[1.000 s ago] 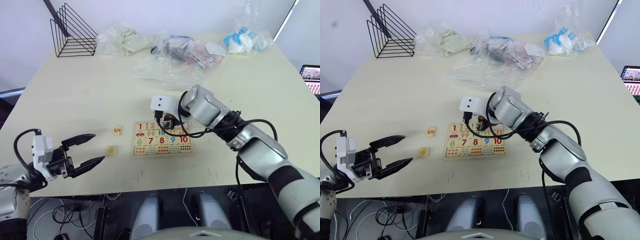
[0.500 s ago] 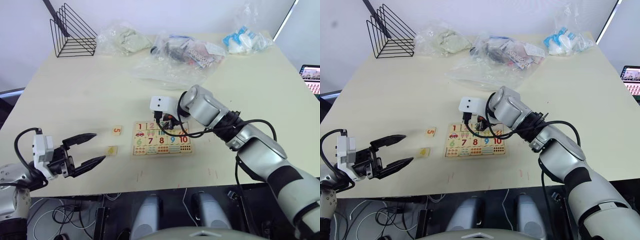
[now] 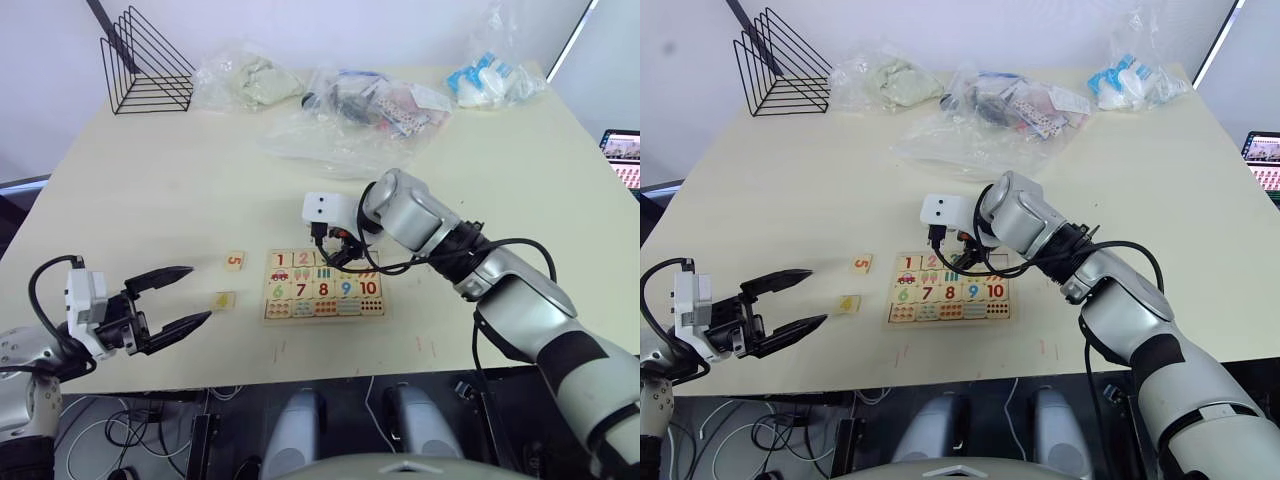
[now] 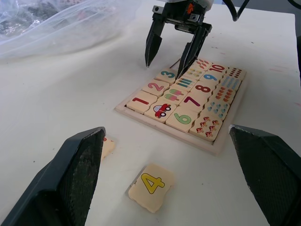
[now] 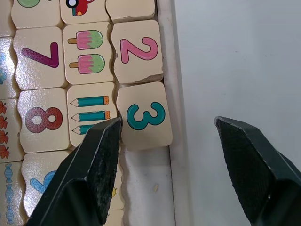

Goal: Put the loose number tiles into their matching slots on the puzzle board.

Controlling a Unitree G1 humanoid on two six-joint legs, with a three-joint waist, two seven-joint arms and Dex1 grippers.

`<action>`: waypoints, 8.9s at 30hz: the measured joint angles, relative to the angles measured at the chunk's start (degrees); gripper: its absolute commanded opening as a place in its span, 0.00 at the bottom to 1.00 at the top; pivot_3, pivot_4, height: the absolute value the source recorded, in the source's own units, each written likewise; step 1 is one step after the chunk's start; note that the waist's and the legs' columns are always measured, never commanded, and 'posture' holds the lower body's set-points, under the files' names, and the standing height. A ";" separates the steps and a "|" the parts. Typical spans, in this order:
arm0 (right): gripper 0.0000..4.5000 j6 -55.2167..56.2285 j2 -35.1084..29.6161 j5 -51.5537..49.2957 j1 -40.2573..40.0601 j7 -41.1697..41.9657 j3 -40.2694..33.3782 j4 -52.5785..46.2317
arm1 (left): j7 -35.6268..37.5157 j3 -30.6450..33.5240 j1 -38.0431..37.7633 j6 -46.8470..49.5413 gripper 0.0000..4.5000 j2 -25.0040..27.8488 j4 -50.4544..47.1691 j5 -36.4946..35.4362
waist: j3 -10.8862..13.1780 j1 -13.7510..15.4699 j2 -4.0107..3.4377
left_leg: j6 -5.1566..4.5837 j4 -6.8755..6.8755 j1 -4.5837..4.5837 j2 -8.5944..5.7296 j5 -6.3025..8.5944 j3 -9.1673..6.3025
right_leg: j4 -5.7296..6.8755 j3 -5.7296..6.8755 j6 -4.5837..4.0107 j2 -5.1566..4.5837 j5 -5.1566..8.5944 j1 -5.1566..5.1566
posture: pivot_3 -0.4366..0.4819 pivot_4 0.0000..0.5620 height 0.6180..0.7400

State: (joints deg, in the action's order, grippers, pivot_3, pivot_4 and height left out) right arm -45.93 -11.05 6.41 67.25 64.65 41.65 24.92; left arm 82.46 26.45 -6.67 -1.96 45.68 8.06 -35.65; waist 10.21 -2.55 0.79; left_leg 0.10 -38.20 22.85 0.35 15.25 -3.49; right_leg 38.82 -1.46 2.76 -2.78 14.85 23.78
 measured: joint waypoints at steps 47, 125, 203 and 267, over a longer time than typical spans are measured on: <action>0.02 16.68 -3.31 0.47 -8.14 -0.39 -8.26 -1.85 | 2.22 -0.53 3.94 -0.19 1.00 -0.02 2.87 0.90 | 0.00 0.01 0.00 | 0.00 0.00 0.00 0.00 0.00 0.02 | 0.00 -0.01 0.00 0.01 0.00 0.00 | 0.48 0.27 1.00; 0.98 41.24 -18.19 -32.24 -88.00 -9.90 -69.85 -41.08 | -5.65 0.74 -3.98 -1.16 1.00 -2.08 6.76 3.96 | -0.05 0.66 0.08 | -0.02 -0.03 -0.26 0.06 0.00 0.21 | -0.17 -0.04 0.05 0.02 0.01 -0.42 | 0.48 0.27 1.00; 0.98 50.70 -24.56 -38.97 -81.85 4.61 -61.50 -30.06 | -1.74 -5.67 6.64 -8.76 1.00 -2.44 15.07 8.81 | -0.13 1.43 0.16 | -0.02 -0.16 -0.33 0.00 0.00 0.36 | 0.00 -0.03 0.05 0.02 0.00 -0.49 | 0.48 0.27 1.00; 1.00 48.82 -26.43 -44.70 -76.34 16.32 -60.46 -28.80 | 8.35 -54.82 39.34 -25.25 0.21 15.36 37.83 1.55 | -0.13 1.79 0.17 | -0.03 -0.21 -0.40 -0.02 0.00 0.24 | 0.02 0.04 0.06 0.09 0.01 -0.64 | 0.48 0.27 1.00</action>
State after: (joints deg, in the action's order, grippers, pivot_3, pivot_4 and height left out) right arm 2.89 -37.49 -38.28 -9.09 80.97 -18.82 -3.88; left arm 90.81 -28.37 32.67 -27.21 61.04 45.89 -34.09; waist 10.08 -0.75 0.96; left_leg 0.07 -38.41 22.45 0.34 15.25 -3.24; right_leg 38.84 -1.42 2.82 -2.69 14.86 23.13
